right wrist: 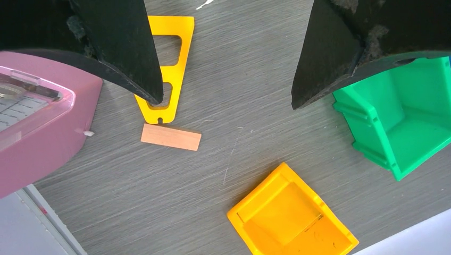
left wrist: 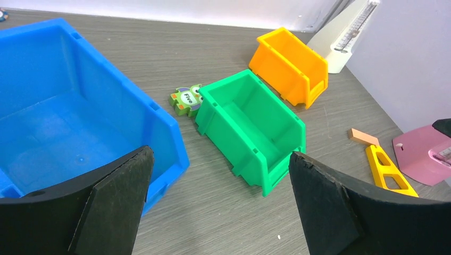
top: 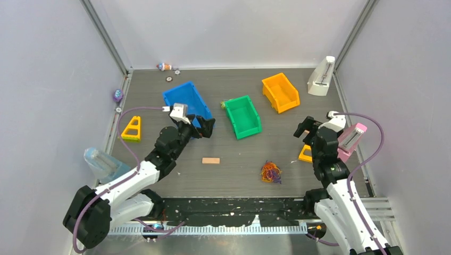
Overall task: Untangle the cables
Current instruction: Pick up the cable at the center of the board.
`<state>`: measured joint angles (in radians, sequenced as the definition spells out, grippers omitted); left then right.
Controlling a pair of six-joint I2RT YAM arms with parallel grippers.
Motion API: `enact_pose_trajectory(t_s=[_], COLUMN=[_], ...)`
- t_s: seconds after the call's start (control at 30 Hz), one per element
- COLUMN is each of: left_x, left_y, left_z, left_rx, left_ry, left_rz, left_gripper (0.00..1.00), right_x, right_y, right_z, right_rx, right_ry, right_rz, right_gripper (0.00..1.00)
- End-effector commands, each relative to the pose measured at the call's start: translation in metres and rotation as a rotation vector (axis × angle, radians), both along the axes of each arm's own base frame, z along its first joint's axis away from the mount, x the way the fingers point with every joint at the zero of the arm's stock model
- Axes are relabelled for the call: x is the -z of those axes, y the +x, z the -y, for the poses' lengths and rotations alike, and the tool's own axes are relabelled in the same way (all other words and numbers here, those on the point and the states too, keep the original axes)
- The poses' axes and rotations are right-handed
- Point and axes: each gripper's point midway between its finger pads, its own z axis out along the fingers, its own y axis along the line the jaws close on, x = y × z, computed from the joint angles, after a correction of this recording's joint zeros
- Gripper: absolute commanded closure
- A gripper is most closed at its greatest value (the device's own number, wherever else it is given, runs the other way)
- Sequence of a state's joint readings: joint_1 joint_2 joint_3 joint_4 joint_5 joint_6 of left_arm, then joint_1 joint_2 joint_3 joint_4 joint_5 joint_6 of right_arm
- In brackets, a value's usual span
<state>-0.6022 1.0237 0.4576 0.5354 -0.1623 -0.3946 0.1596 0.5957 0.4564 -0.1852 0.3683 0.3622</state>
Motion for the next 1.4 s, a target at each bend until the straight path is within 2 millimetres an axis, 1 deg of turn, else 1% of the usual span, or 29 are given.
enact_pose_trajectory(t_s=[0.0,0.07,0.1,0.13,0.17,0.2,0.23,0.27,0.3,0.33,0.37,0.4,0.43,0.47,0.5,0.53,0.67,0.77,0.8,0.9,0.97,1.07,1.1,1.17,1.23,1.27,1.3,1.33,1.37], left_x=[-0.031,-0.031,-0.031,-0.030,-0.032,-0.032,-0.033,-0.032,-0.031,-0.028,-0.029,-0.020,-0.019,-0.011,-0.008,0.002,0.021,0.036,0.041,0.062,0.079,0.099,0.107,0.121,0.130,0.136,0.142,0.141,0.145], left_y=[-0.002,-0.003,-0.005,-0.012,-0.020,-0.029,-0.035,-0.038,-0.041,-0.044,-0.045,-0.048,-0.051,-0.055,-0.062,-0.065,-0.079,-0.096,-0.105,-0.125,-0.138,-0.150,-0.154,-0.159,-0.157,-0.156,-0.155,-0.153,-0.153], left_z=[-0.002,0.003,0.008,0.019,0.031,0.045,0.054,0.061,0.069,0.078,0.088,0.097,0.109,0.118,0.131,0.140,0.171,0.194,0.205,0.226,0.236,0.249,0.249,0.251,0.255,0.257,0.258,0.262,0.264], left_rx=[-0.005,0.025,0.059,0.135,0.223,0.321,0.387,0.431,0.479,0.527,0.568,0.611,0.653,0.688,0.726,0.747,0.829,0.929,0.967,1.046,1.098,1.157,1.182,1.215,1.223,1.221,1.222,1.227,1.236], left_ry=[-0.058,-0.042,-0.027,-0.009,0.010,0.030,0.040,0.039,0.045,0.055,0.064,0.083,0.101,0.132,0.161,0.199,0.287,0.322,0.343,0.453,0.551,0.649,0.675,0.707,0.727,0.742,0.757,0.760,0.771], left_rz=[0.103,0.111,0.115,0.124,0.144,0.168,0.188,0.189,0.187,0.175,0.162,0.134,0.126,0.109,0.102,0.085,0.053,0.003,-0.006,-0.013,-0.015,-0.027,-0.058,-0.111,-0.148,-0.167,-0.190,-0.198,-0.220], left_gripper=[0.00,0.01,0.01,0.00,0.01,0.01,0.02,0.02,0.02,0.02,0.02,0.03,0.04,0.05,0.06,0.07,0.08,0.11,0.12,0.13,0.14,0.14,0.14,0.14,0.15,0.17,0.21,0.29,0.40], right_x=[-0.029,-0.029,-0.029,-0.029,-0.030,-0.029,-0.032,-0.026,-0.031,-0.026,-0.029,-0.030,-0.034,-0.036,-0.039,-0.040,-0.051,-0.058,-0.063,-0.071,-0.073,-0.075,-0.074,-0.075,-0.075,-0.075,-0.075,-0.075,-0.074], right_y=[0.002,0.001,0.001,0.001,0.002,0.004,0.004,0.004,0.004,0.003,0.005,0.004,0.004,0.003,0.002,0.001,-0.004,-0.008,-0.009,-0.012,-0.014,-0.015,-0.015,-0.015,-0.015,-0.015,-0.015,-0.015,-0.016], right_z=[0.006,0.003,-0.002,-0.005,-0.014,-0.019,-0.027,-0.030,-0.036,-0.038,-0.040,-0.040,-0.040,-0.039,-0.039,-0.039,-0.036,-0.033,-0.032,-0.030,-0.028,-0.029,-0.030,-0.031,-0.031,-0.031,-0.032,-0.031,-0.031], right_rx=[0.043,0.028,-0.002,-0.023,-0.081,-0.109,-0.149,-0.169,-0.204,-0.216,-0.231,-0.233,-0.234,-0.230,-0.230,-0.232,-0.225,-0.219,-0.218,-0.214,-0.211,-0.218,-0.221,-0.225,-0.227,-0.228,-0.228,-0.227,-0.225], right_ry=[0.014,0.018,0.021,0.020,0.020,0.023,0.033,0.035,0.039,0.037,0.036,0.034,0.031,0.031,0.030,0.029,0.019,0.007,0.002,-0.013,-0.018,-0.018,-0.015,-0.013,-0.012,-0.013,-0.012,-0.013,-0.013], right_rz=[0.030,0.015,0.007,0.004,0.003,-0.005,-0.010,-0.050,-0.053,-0.093,-0.096,-0.102,-0.094,-0.085,-0.071,-0.064,-0.028,-0.016,-0.005,0.005,0.005,0.009,0.008,0.011,0.010,0.012,0.012,0.012,0.010], right_gripper=[0.05,0.05,0.05,0.05,0.05,0.05,0.05,0.05,0.05,0.05,0.05,0.05,0.05,0.05,0.05,0.05,0.05,0.05,0.05,0.05,0.05,0.05,0.05,0.05,0.05,0.05,0.05,0.05,0.05])
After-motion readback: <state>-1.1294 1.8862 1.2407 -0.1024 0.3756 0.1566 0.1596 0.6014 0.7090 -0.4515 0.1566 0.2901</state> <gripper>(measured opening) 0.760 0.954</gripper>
